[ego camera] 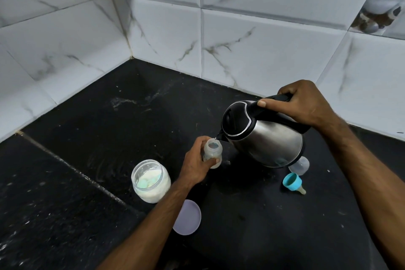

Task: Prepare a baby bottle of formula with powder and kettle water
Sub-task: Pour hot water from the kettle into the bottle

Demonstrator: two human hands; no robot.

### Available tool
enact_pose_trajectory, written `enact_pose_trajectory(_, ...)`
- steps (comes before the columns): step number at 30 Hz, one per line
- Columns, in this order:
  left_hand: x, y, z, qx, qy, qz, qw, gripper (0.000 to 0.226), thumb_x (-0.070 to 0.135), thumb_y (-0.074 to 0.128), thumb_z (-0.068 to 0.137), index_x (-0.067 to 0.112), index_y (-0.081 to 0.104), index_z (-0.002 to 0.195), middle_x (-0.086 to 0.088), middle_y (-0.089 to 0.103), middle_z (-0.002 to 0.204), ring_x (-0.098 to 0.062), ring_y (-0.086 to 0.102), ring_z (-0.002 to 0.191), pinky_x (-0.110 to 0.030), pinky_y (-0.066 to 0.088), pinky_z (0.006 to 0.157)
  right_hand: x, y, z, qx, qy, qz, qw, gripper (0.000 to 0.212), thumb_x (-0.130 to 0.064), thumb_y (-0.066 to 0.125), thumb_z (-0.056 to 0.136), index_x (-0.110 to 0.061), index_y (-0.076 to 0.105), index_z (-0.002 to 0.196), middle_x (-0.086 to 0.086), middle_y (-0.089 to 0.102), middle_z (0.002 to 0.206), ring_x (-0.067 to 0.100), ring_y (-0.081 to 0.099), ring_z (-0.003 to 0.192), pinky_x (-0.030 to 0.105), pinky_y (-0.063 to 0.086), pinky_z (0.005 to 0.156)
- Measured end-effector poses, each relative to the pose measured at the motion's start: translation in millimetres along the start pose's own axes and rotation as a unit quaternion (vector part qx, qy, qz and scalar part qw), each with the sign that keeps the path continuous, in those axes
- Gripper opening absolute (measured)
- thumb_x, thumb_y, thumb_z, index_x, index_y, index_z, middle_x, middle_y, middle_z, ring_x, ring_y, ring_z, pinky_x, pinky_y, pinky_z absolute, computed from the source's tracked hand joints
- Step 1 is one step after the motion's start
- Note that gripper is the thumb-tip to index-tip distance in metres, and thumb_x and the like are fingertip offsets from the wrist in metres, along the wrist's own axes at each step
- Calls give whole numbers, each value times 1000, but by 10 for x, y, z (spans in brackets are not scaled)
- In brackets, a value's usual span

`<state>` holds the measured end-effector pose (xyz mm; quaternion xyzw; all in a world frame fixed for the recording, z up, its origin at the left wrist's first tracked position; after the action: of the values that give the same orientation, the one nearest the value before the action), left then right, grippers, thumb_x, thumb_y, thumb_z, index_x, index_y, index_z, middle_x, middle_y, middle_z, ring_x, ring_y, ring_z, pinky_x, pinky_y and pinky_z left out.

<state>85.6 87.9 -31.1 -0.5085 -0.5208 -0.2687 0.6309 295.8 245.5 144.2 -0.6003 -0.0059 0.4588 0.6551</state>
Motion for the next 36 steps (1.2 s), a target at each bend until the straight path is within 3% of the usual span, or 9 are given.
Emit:
enact_pose_trajectory(9,24,-7,-13,-1,-3,1,1000,57,6,79,78,26,51,123,6,63,124,-12,58,119,-40,47,106,-22,-21,14,4,-1,-4,1000,93,-97,58,53,-7,37,56,-6,21,46,11,22,45,30,21,49)
enact_pose_trajectory(18,29,-8,-10,-2,-11,7,1000,59,5,79,78,25,50,126,5,61,127,-12,56,122,-41,45,108,22,-20,9,6,10,-3,1000,93,-96,60,52,-5,42,52,-6,25,44,9,25,44,30,24,48)
enact_pose_trajectory(36,33,-2,-16,2,-10,-2,1000,58,3,78,78,23,51,124,3,63,125,-15,58,120,-45,47,105,-19,-47,-10,4,1,-10,1000,98,-98,57,51,-3,34,52,-1,21,49,11,21,47,32,22,50)
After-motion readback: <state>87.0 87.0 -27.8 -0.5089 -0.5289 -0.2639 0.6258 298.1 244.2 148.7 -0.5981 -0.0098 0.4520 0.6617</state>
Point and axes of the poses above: each hand's wrist, its own z-axis towards the middle knuckle, its own y-axis out of the palm, x = y × z, the point moved 2 cm from there along z, towards the middle knuckle
